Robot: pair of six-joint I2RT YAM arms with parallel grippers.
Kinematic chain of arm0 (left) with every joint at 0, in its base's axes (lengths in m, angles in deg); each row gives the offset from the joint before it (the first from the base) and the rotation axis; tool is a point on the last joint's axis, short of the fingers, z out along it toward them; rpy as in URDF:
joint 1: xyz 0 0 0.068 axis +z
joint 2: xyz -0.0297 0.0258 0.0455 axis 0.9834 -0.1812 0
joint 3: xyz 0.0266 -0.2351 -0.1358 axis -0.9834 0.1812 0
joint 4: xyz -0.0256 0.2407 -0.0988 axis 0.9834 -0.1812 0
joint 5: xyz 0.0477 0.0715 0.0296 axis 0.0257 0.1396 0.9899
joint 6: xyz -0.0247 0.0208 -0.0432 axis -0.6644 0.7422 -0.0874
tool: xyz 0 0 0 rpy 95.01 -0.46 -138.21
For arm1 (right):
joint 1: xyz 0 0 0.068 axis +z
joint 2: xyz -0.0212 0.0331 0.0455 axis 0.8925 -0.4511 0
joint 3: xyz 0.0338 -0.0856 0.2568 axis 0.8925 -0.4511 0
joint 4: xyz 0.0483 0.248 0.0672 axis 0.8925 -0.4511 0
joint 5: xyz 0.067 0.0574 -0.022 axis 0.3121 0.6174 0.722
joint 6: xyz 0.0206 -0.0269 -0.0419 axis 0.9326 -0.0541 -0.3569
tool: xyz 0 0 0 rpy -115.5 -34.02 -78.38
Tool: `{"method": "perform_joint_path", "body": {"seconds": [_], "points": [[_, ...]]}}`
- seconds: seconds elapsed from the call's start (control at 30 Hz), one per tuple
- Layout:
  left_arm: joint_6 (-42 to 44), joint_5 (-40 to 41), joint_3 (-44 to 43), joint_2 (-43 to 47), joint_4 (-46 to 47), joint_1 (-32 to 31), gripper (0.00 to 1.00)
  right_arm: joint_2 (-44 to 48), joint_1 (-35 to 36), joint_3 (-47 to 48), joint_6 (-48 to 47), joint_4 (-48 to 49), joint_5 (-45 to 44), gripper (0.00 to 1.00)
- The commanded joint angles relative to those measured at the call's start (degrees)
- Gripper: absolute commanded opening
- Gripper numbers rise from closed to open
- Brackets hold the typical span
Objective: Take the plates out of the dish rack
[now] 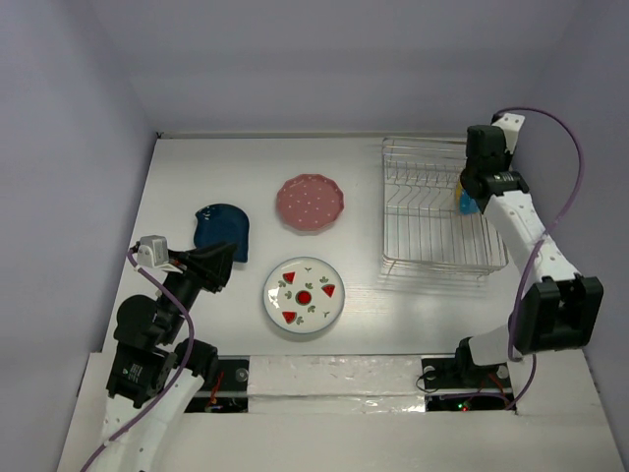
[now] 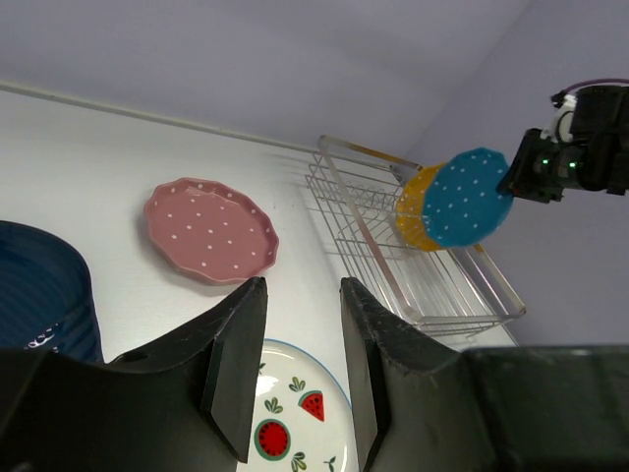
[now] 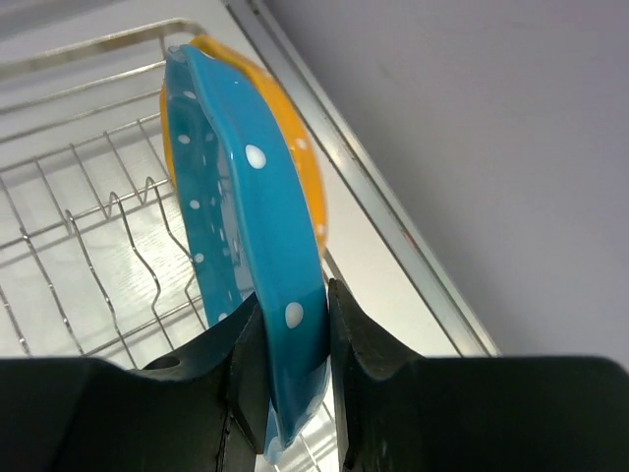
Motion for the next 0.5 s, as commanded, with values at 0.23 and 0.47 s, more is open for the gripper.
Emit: {"method": "perform_joint_path", "body": {"seconds": [0.23, 0.47], "points": [[-0.2, 0.0, -1.6, -0.3, 1.5, -0.4, 0.33, 15.5, 0.7, -1.8, 15.2, 7.8, 10.3, 0.00], [-0.1, 0.0, -1.6, -0.4, 1.5, -0.4, 0.33, 21.2, 0.7, -9.9, 22.9, 13.3, 25.4, 0.00]]}}
